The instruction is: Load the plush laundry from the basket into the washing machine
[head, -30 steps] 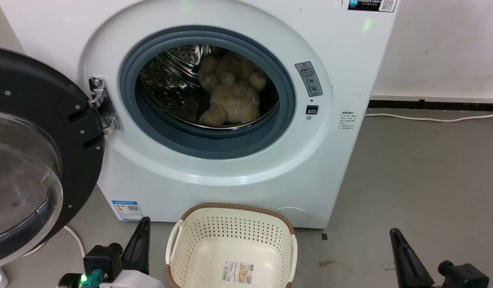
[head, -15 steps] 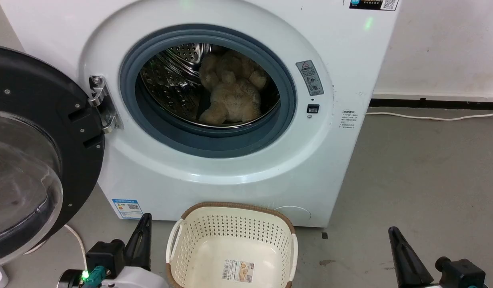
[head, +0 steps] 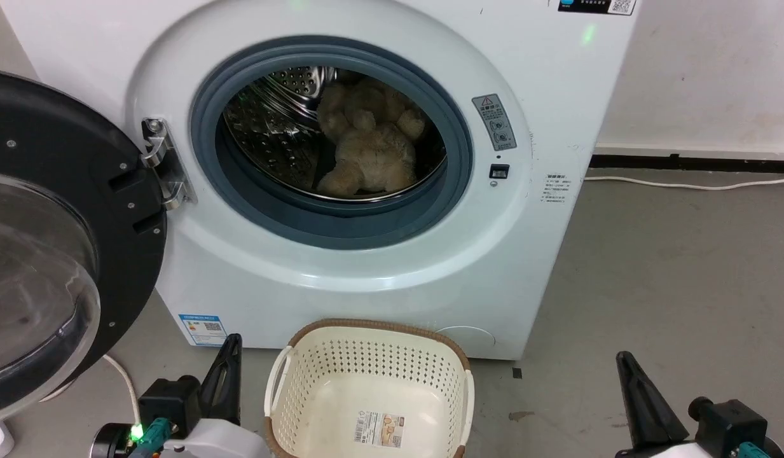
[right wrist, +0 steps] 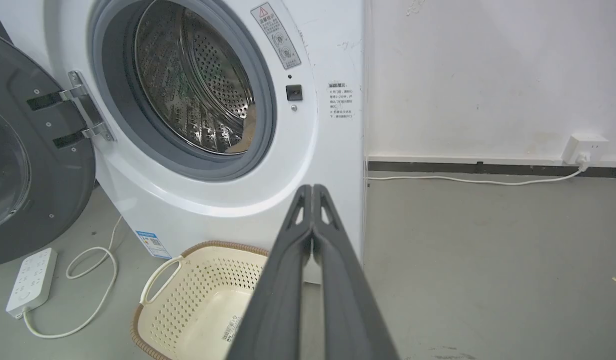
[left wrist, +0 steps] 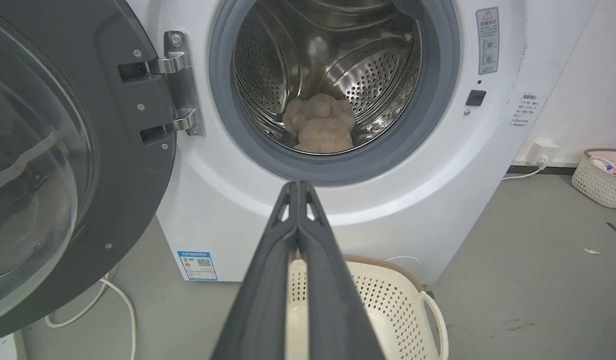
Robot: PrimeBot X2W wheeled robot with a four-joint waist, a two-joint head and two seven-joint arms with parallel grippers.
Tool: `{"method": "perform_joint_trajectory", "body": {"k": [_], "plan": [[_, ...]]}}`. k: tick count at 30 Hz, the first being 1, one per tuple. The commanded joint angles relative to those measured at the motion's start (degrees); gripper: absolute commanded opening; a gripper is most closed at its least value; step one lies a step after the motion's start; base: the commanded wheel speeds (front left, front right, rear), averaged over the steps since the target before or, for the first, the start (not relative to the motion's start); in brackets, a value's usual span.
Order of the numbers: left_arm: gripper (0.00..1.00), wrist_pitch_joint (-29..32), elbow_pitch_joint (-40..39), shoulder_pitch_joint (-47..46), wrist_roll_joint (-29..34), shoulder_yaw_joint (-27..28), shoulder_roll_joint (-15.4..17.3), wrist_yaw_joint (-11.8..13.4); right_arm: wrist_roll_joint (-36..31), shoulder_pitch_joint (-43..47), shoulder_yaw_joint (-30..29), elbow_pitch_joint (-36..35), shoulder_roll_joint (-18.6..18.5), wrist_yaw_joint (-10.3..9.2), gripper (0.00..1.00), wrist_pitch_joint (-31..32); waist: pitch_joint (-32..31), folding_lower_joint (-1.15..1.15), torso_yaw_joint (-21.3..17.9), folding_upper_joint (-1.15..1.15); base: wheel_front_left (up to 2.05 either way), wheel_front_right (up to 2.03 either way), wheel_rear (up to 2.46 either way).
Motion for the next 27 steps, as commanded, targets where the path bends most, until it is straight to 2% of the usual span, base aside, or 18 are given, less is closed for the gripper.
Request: {"method": "perform_joint_trajectory", "body": {"k": [1, 27], "plan": [[0.0, 0.4, -0.5, -0.1, 0.8, 0.5, -0.5, -0.3, -0.6, -1.0, -0.1, -0.4, 0.0, -0.02, 0.0, 0.3, 0.0, 0.0, 0.0, 0.0, 0.0, 0.0, 0.0], [0.0, 3.2, -2.1, -0.2, 6.3, 4.3, -3.9, -2.2, -3.5, -2.8, -0.4, -1.1, 0.0, -0.03, 0.0, 3.4, 0.6, 0.0, 0.2, 0.0, 0.0, 0.0, 0.0]]}}
